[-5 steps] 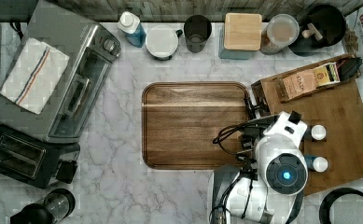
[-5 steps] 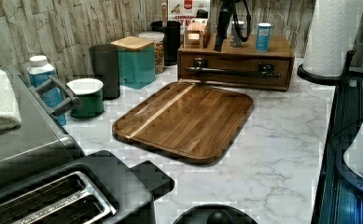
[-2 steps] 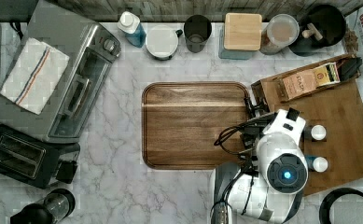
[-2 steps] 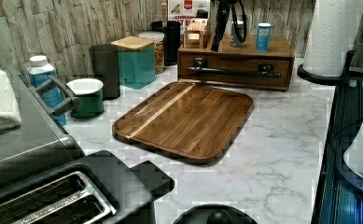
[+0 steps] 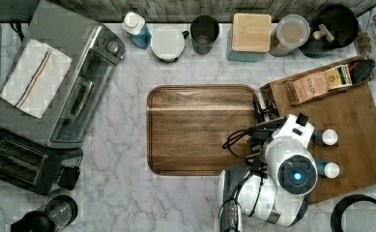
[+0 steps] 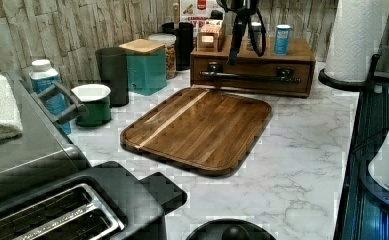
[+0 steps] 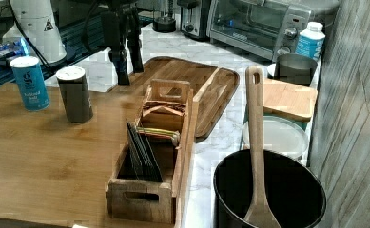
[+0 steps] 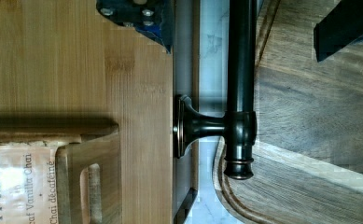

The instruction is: Open the drawer.

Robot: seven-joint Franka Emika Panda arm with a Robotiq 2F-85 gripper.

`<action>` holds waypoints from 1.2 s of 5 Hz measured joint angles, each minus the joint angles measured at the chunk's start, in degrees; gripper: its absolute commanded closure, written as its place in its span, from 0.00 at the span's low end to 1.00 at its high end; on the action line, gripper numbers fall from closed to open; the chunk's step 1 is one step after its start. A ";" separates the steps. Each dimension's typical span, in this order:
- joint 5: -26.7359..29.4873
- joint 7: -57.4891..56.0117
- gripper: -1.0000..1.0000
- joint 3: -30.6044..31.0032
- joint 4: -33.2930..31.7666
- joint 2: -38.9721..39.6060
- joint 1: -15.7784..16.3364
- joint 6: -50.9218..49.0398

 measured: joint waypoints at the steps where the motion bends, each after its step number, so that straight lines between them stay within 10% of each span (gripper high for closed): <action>1: 0.00 0.00 0.00 0.01 -1.90 -0.10 0.02 1.68; 6: 5.48 -8.73 0.00 -0.04 -5.15 8.06 -0.42 6.10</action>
